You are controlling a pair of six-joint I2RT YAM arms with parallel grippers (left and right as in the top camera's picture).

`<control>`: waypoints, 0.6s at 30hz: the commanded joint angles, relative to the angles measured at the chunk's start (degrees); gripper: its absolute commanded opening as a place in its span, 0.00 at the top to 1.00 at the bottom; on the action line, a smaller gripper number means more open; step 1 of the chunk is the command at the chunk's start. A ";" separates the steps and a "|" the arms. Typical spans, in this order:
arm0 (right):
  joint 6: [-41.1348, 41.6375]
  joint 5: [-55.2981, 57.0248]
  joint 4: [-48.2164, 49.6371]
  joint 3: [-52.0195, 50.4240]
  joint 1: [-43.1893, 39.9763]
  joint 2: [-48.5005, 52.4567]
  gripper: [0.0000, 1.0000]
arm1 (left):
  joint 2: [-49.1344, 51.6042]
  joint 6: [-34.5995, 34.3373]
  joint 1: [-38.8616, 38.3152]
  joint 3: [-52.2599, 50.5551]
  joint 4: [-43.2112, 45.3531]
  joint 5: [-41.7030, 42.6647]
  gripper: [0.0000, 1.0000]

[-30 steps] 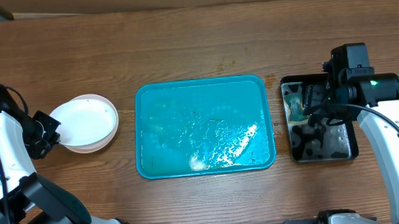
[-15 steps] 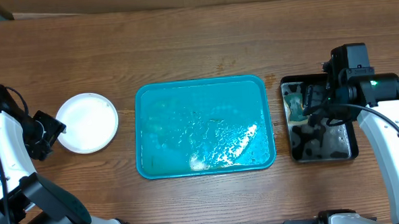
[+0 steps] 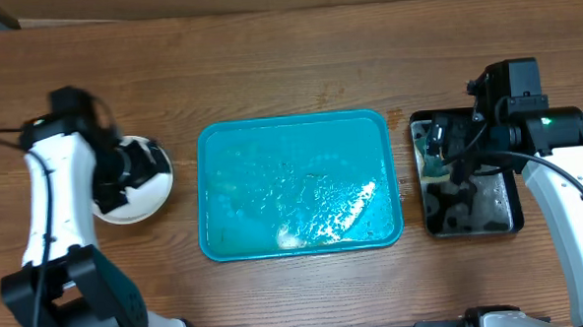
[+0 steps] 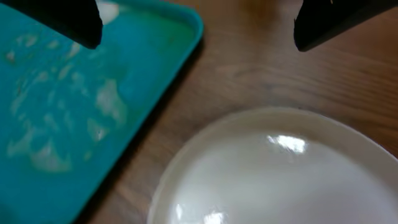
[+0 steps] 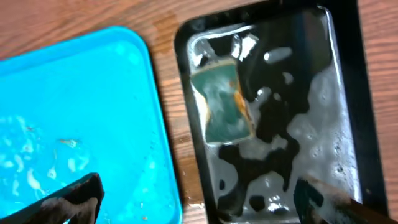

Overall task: Clean dirty plates on tray and stack at the side
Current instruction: 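Release the plate and withdraw the left gripper from the stack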

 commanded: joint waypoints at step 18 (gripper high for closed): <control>2.10 -1.57 -2.99 -3.15 -0.11 -16.02 0.00 | -28.59 6.56 -11.69 -13.20 -1.18 3.17 0.00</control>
